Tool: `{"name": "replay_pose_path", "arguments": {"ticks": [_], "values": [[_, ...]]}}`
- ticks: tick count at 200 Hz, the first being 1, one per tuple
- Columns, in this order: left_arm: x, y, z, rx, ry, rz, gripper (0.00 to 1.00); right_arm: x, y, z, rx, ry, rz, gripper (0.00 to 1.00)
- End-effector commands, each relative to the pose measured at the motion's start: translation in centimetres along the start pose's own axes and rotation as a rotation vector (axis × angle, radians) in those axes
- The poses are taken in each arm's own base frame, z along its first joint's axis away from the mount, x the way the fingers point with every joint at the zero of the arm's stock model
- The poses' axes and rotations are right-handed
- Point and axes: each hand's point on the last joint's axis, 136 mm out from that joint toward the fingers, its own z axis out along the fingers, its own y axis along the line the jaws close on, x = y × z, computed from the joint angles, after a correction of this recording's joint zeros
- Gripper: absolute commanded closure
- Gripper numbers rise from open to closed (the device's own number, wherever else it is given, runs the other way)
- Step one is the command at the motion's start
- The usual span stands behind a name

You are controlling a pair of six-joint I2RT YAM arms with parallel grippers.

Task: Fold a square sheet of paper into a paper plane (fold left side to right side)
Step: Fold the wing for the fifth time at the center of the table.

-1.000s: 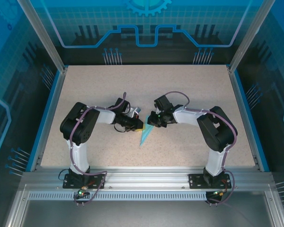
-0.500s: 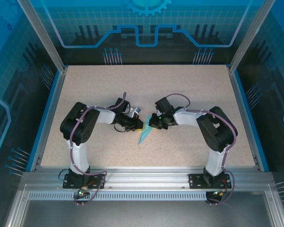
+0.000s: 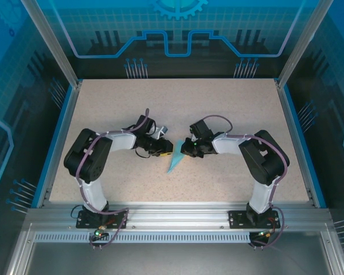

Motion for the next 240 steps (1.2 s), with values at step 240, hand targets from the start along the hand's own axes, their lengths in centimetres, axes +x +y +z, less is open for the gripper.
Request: {"name": "replay_pose_path", "arguments": {"ticks": [240], "values": [[6.3, 0.1, 2.7, -0.084, 0.229, -0.047, 0.8, 3.2, -4.4, 1.3, 0.138, 0.115, 0.033, 0.88]]}}
